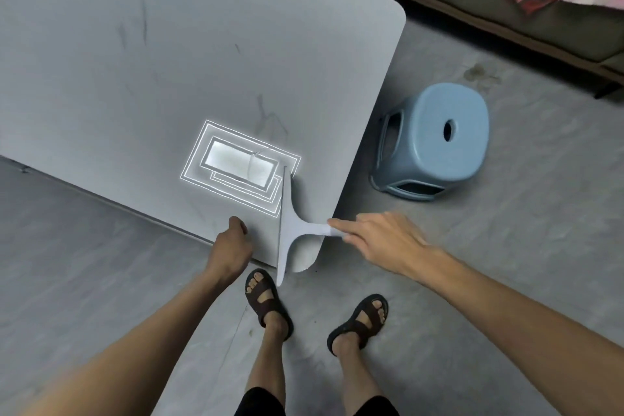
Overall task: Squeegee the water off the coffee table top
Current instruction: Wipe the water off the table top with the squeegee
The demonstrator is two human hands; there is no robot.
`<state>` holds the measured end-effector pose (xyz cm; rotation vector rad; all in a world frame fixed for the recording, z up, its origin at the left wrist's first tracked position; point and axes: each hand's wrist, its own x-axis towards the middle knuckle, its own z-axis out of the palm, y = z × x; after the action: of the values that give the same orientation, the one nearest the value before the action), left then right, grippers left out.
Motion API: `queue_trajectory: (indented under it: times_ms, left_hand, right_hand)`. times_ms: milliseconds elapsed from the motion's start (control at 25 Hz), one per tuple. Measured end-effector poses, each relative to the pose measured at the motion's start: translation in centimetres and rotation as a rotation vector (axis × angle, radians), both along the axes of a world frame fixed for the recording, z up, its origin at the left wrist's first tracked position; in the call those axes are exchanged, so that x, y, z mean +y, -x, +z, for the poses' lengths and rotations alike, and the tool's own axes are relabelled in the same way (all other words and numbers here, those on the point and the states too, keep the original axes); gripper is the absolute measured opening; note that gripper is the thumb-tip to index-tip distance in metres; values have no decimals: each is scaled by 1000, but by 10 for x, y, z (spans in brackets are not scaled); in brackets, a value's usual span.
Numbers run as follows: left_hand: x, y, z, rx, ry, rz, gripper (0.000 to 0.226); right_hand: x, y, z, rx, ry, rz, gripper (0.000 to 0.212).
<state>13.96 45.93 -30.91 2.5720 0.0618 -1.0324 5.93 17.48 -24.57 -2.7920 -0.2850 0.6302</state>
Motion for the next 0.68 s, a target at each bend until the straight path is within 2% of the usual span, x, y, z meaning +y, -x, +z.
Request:
queue_trajectory:
  times_ms: [80,200,440,560,680]
  left_hand:
    - [9,6,0,-16,6,71,19]
    - [17,13,3,14,27,99,20]
    - [-2,25,12,121,110,108,13]
    - [-2,20,13,-14,108,232,11]
    - [12,5,13,-149,87,420,15]
  right_hand:
    - [25,-20,-14,40,1,96,39]
    - [10,-20,-21,25,33,119,38]
    - [-95,12,21,-20,221,-71,41]
    - [-66,-15,31,-46,179,70,44]
    - [13,-77,15,4,73,318,39]
